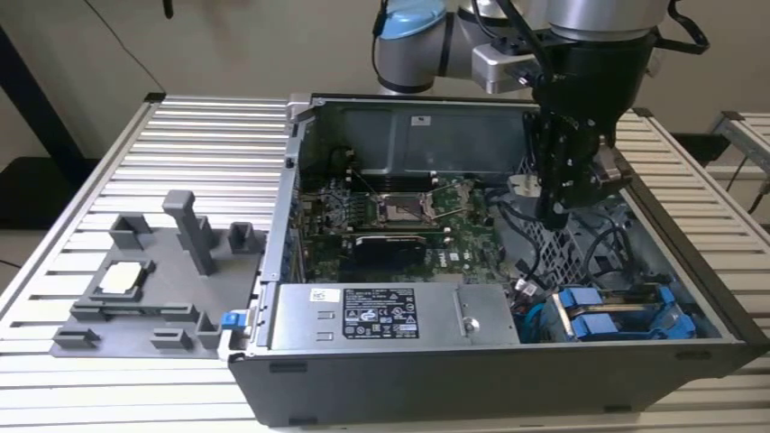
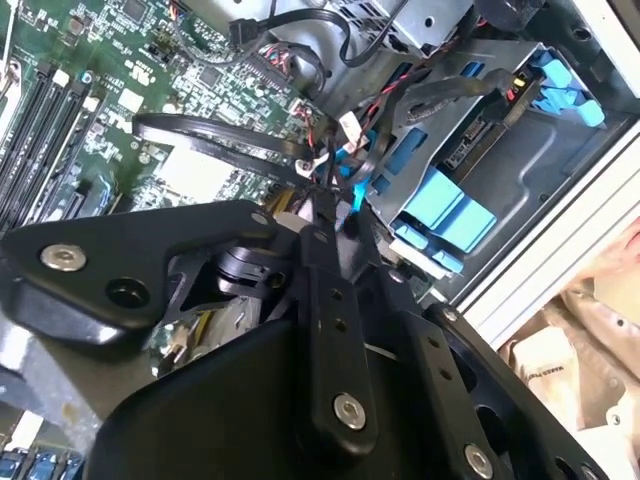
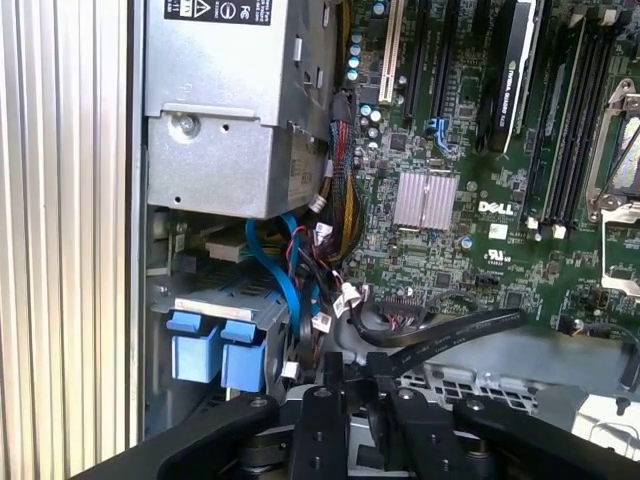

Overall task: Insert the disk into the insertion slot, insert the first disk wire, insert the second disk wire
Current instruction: 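Insert the first disk wire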

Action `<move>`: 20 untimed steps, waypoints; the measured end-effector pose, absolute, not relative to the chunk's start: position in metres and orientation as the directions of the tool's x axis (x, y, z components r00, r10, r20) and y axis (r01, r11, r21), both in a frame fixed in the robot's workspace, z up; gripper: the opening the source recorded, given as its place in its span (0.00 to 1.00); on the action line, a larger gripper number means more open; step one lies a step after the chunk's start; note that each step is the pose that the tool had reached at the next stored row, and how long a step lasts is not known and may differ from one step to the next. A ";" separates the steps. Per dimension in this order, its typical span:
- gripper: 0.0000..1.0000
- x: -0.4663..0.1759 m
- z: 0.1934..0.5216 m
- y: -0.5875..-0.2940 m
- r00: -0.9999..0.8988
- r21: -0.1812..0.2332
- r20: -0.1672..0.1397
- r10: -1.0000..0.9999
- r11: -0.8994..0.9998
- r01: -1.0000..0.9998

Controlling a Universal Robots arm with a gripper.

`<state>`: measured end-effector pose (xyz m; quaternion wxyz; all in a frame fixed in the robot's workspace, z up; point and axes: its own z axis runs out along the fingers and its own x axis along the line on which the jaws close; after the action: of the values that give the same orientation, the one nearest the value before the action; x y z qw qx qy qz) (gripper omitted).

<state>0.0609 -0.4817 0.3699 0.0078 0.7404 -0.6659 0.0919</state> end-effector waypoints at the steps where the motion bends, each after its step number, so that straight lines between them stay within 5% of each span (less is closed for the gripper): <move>1: 0.29 0.061 0.370 -0.482 0.096 -0.111 0.146 -0.985 -0.113 -0.987; 2: 0.22 0.061 0.370 -0.482 0.096 -0.111 0.146 -0.985 -0.113 -0.987; 8: 0.19 0.061 0.370 -0.482 0.096 -0.111 0.146 -0.985 -0.113 -0.987; 9: 0.12 0.061 0.370 -0.482 0.096 -0.111 0.146 -0.985 -0.113 -0.987; 20: 0.21 0.061 0.382 -0.482 0.096 -0.110 0.146 -0.985 -0.113 -0.987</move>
<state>0.0612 -0.4815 0.3821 0.0079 0.7404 -0.6659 0.0917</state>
